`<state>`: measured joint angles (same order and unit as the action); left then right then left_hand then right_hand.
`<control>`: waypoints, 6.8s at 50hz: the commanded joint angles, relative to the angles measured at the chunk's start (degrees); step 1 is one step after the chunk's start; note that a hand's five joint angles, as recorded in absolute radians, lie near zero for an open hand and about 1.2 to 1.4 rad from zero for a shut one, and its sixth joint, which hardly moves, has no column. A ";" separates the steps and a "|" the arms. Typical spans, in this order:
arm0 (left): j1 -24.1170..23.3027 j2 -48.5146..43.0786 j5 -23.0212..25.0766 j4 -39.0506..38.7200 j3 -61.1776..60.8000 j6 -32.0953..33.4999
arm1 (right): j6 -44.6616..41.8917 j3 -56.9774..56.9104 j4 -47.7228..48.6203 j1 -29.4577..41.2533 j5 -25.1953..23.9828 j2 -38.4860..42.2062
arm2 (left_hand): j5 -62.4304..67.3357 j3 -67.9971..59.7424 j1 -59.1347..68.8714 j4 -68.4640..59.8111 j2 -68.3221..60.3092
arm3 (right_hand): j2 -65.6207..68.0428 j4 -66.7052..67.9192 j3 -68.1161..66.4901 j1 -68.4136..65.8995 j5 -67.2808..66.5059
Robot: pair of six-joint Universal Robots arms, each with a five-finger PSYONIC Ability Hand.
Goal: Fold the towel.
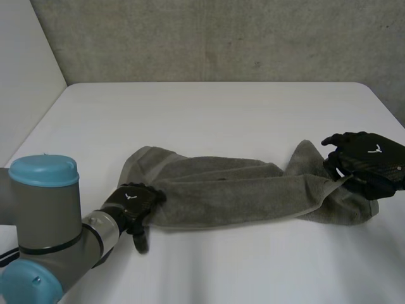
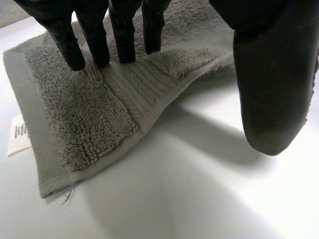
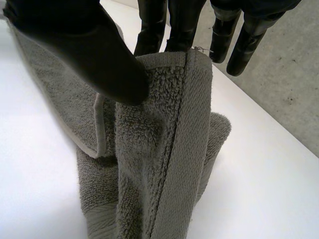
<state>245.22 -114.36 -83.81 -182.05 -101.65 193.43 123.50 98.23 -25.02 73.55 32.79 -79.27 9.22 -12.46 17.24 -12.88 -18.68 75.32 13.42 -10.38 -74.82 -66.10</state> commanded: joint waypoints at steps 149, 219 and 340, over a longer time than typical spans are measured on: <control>-6.69 -14.58 -20.42 -9.37 21.14 -7.19 | 20.91 -9.02 15.96 13.28 7.12 9.75 | -6.49 2.46 -4.51 2.88 5.94 | 4.68 -3.42 0.38 -5.18 -3.90; -12.31 -7.10 -17.97 -13.07 11.21 -7.63 | 20.82 -7.53 15.96 14.60 7.29 9.66 | -7.50 2.46 -5.52 2.88 6.95 | 4.68 -3.42 0.38 -5.18 -3.90; 8.61 8.63 -7.95 -0.32 -0.92 3.80 | -1.06 -1.20 -3.81 -2.19 0.70 -5.81 | -9.18 2.46 -7.20 2.88 8.64 | 4.68 -3.42 0.38 -5.18 -3.90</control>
<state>253.79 -107.97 -91.70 -182.26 -102.28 199.55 122.40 96.89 -28.78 71.28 33.45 -85.12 3.10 -12.46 16.96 -12.88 -13.79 75.32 13.42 -10.38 -74.81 -66.10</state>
